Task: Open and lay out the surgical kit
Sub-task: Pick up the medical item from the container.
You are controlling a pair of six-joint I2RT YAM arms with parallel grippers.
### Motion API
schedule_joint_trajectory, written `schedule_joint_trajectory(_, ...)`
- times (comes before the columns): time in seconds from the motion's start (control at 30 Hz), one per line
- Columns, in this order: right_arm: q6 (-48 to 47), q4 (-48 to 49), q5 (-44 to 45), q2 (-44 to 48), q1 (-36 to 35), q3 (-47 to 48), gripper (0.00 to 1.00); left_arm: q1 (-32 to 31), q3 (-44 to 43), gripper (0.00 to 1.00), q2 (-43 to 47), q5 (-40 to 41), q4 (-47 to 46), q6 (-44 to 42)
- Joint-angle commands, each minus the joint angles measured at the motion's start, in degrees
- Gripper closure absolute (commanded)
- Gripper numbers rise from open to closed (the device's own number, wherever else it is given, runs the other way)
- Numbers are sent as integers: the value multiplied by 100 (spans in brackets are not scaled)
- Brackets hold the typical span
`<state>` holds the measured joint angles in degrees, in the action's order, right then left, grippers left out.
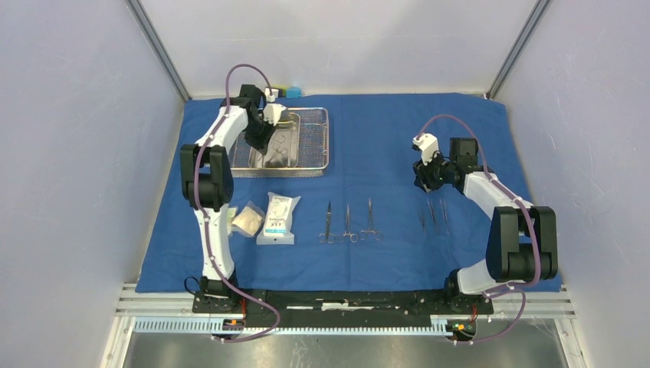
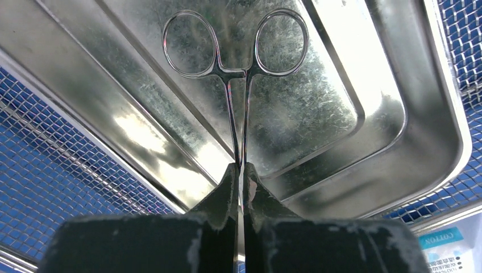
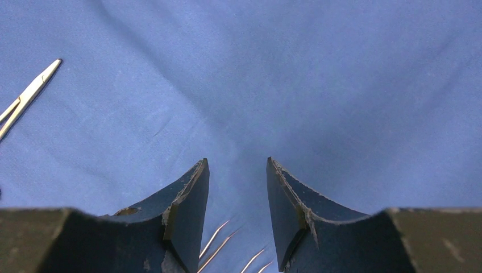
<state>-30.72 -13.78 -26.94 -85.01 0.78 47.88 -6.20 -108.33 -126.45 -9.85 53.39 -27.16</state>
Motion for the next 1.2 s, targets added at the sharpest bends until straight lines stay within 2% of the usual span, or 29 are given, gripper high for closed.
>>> schedule_joint_trajectory(0.0,46,217,-124,183,7,-24,51,-14,-64,98,377,-262,-142,-164)
schedule_joint_trajectory(0.17,129,250,-251,144,-44,121,51,-13,-74,98,429,-398,-144,-133)
schedule_joint_trajectory(0.53,596,295,-584,-160,-860,1257,51,-25,103,98,768,-769,-358,-129)
schedule_joint_trajectory(0.87,2058,1194,-837,-615,-1631,2056,51,-169,448,98,1370,-1283,-487,-96)
schedule_joint_trajectory(1.17,3060,1842,-1067,-812,-1942,2095,46,-887,1422,98,2171,-1536,-731,-167)
